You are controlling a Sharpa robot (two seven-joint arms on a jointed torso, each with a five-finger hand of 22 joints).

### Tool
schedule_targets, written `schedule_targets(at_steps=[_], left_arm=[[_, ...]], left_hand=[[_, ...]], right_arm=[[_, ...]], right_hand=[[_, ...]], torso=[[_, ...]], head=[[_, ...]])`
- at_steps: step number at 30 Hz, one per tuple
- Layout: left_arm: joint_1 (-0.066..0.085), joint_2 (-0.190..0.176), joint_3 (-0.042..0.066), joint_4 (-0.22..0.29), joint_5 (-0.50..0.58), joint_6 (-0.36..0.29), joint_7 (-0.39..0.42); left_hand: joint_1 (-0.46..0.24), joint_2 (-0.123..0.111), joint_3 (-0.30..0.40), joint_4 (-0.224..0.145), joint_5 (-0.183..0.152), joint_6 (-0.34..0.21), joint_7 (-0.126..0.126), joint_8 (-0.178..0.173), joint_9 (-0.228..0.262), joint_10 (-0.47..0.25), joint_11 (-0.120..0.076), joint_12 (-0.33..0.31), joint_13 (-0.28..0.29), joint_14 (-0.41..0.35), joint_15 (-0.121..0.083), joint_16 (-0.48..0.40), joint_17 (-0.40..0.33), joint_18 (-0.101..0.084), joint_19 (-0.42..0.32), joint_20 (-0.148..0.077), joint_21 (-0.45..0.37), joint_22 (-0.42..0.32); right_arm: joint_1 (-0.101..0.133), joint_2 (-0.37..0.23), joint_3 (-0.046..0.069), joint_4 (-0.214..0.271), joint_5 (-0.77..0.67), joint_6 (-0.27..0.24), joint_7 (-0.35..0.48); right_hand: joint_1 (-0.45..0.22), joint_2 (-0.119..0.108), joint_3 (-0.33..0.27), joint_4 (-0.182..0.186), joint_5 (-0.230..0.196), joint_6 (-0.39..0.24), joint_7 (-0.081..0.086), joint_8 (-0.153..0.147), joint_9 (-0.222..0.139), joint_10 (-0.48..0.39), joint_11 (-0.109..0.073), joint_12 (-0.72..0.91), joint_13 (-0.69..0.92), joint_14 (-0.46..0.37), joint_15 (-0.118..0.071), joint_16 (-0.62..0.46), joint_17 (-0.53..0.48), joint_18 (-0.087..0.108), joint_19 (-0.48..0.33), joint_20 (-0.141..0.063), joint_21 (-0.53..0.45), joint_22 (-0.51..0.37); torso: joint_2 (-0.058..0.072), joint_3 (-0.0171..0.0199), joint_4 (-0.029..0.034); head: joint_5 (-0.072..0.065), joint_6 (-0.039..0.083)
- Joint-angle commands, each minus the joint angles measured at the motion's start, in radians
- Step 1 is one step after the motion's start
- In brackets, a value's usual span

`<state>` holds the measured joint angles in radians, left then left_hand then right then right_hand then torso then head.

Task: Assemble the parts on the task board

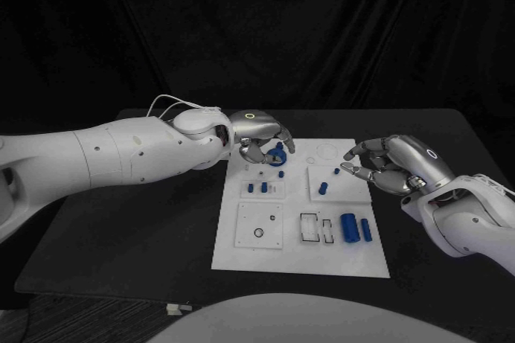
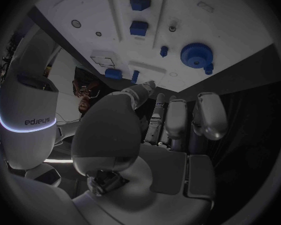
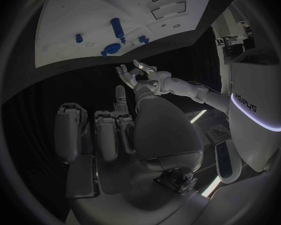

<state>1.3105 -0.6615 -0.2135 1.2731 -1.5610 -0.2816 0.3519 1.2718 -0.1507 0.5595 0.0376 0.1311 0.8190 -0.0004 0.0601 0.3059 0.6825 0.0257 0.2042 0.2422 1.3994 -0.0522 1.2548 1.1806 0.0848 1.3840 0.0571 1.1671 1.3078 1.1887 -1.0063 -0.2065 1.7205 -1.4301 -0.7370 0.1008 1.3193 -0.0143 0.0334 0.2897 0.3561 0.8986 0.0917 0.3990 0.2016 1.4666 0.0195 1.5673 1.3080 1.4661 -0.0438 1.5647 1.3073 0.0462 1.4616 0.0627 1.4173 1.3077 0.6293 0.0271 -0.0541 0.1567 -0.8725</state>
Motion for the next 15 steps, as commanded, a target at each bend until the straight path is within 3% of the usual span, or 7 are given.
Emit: schedule_targets(at_steps=[1, 2, 3, 5, 7, 15], left_arm=[[-0.013, 0.01, 0.001, -0.019, -0.023, -0.072, 0.122], [-0.018, 0.012, 0.001, -0.024, -0.031, -0.077, 0.125], [-0.022, 0.012, 0.001, -0.026, -0.036, -0.077, 0.125], [-0.03, 0.013, 0.001, -0.03, -0.046, -0.072, 0.12], [-0.035, 0.013, 0.001, -0.031, -0.051, -0.064, 0.112], [-0.043, 0.016, 0.001, -0.027, -0.057, -0.052, 0.081]], left_hand=[[0.053, 0.009, -0.069, 0.031, 0.077, 0.017, 0.001, 0.005, -0.033, 0.04, -0.007, 0.004, -0.04, 0.019, -0.006, 0.028, 0.021, 0.003, 0.007, -0.002, -0.009, 0.135], [0.06, 0.008, -0.099, 0.036, 0.128, 0.032, -0.002, 0.009, -0.039, 0.053, -0.016, 0.004, -0.051, 0.018, -0.009, 0.028, 0.018, 0.005, 0.005, -0.005, -0.015, 0.135], [0.101, 0.018, -0.106, 0.036, -0.011, 0.04, 0.009, 0.008, -0.051, 0.065, -0.015, 0.004, -0.065, 0.019, -0.01, 0.03, 0.015, 0.005, 0.005, -0.007, -0.019, 0.136], [0.119, 0.01, -0.133, 0.049, 0.025, 0.067, 0.017, 0.012, -0.062, 0.088, -0.028, 0.008, -0.082, 0.029, -0.019, 0.045, 0.025, 0.006, 0.004, -0.013, -0.031, 0.134], [0.134, 0.006, -0.155, 0.056, 0.006, 0.076, 0.026, 0.011, -0.072, 0.097, -0.031, 0.007, -0.095, 0.027, -0.021, 0.043, 0.018, 0.007, 0.005, -0.015, -0.035, 0.135], [0.165, 0.0, -0.198, 0.073, -0.005, 0.093, 0.034, 0.01, -0.094, 0.147, -0.028, 0.026, -0.108, 0.03, -0.021, 0.052, 0.018, 0.006, 0.009, -0.017, -0.041, 0.137]], right_arm=[[-0.002, 0.002, 0.001, -0.005, 0.032, -0.034, 0.021], [-0.002, 0.003, 0.001, -0.006, 0.034, -0.032, 0.021], [-0.002, 0.005, 0.001, -0.008, 0.036, -0.031, 0.02], [-0.002, 0.007, 0.001, -0.011, 0.039, -0.026, 0.018], [-0.002, 0.008, 0.001, -0.014, 0.041, -0.021, 0.016], [-0.002, 0.012, 0.001, -0.019, 0.043, -0.01, 0.008]], right_hand=[[-0.01, 0.002, -0.001, 0.001, 0.005, 0.001, 0.001, -0.006, -0.001, 0.104, -0.005, 0.004, 0.263, 0.103, -0.008, 0.003, 0.258, -0.01, 0.046, -0.005, 0.004, 0.216], [-0.011, 0.003, -0.001, 0.001, 0.005, 0.001, 0.001, -0.006, -0.001, 0.104, -0.005, 0.004, 0.263, 0.103, -0.008, 0.002, 0.257, -0.01, 0.046, -0.005, 0.004, 0.216], [-0.011, 0.003, -0.001, 0.001, 0.005, 0.001, 0.001, -0.006, -0.001, 0.104, -0.005, 0.004, 0.263, 0.103, -0.007, 0.002, 0.257, -0.01, 0.046, -0.005, 0.004, 0.215], [-0.011, 0.003, -0.001, 0.001, 0.005, 0.001, 0.001, -0.006, -0.001, 0.104, -0.005, 0.004, 0.263, 0.103, -0.007, 0.002, 0.257, -0.01, 0.046, -0.005, 0.004, 0.215], [-0.011, 0.003, -0.001, 0.001, 0.005, 0.001, 0.001, -0.006, -0.001, 0.104, -0.005, 0.004, 0.263, 0.103, -0.007, 0.002, 0.257, -0.01, 0.046, -0.005, 0.004, 0.215], [-0.008, 0.003, 0.0, -0.001, 0.006, 0.002, 0.0, -0.006, -0.001, 0.104, -0.005, 0.004, 0.263, 0.103, -0.007, 0.001, 0.256, -0.009, 0.046, -0.005, 0.003, 0.215]], torso=[[0.009, -0.0029, -0.0016], [0.01, -0.0029, -0.0021], [0.01, -0.0033, -0.0027], [0.012, -0.005, -0.0074], [0.013, -0.0054, -0.0084], [0.011, -0.0045, -0.0083]], head=[[0.001, 0.0], [-0.001, 0.0], [-0.004, 0.0], [-0.006, 0.0], [-0.009, 0.0], [-0.007, 0.0]])
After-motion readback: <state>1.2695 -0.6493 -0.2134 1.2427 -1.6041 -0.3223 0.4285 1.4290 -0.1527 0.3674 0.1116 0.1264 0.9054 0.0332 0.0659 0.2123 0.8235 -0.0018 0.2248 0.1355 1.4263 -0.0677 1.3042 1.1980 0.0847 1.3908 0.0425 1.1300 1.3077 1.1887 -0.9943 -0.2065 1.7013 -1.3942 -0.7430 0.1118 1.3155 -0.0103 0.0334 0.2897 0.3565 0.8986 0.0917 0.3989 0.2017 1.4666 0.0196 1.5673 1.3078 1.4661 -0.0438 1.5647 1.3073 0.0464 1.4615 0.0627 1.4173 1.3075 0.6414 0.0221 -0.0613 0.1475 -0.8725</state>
